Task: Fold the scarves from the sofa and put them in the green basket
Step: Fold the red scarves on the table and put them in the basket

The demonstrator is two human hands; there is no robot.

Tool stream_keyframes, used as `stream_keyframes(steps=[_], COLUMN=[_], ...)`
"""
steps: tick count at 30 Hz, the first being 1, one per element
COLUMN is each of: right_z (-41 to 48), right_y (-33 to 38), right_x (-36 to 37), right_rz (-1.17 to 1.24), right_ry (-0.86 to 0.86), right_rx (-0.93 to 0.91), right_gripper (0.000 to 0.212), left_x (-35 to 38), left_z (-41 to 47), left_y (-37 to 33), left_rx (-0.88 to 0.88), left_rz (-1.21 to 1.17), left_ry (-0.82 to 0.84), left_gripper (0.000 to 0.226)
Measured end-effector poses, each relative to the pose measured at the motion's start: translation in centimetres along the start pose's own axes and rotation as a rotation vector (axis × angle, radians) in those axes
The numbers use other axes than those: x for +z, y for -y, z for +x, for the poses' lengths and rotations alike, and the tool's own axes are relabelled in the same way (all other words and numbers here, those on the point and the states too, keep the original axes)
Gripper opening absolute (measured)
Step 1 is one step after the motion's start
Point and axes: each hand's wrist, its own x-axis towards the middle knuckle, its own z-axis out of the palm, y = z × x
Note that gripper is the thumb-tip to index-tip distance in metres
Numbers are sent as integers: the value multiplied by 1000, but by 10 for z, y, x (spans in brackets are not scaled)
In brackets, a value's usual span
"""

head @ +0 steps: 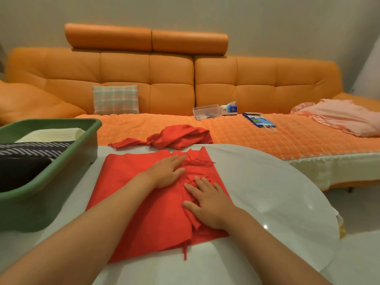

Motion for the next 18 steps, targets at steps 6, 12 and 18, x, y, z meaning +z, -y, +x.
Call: stream_keyframes(steps=[6, 12, 18], right_z=[-3, -22, -32], right_y=[-33, -52, -71], right_x=[-16, -45, -48], right_rz=[-27, 47, 477], right_ry=[35, 67, -190], right_rx=[26, 121, 105], right_gripper=[64, 61, 25], left_x=[-6, 14, -1], left_z=[-27, -42, -9], left_y=[5, -37, -68], left_rx=[47, 47, 22], left_rz=[15, 146, 130], left_ry=[-155, 59, -349], left_gripper=[78, 61, 29])
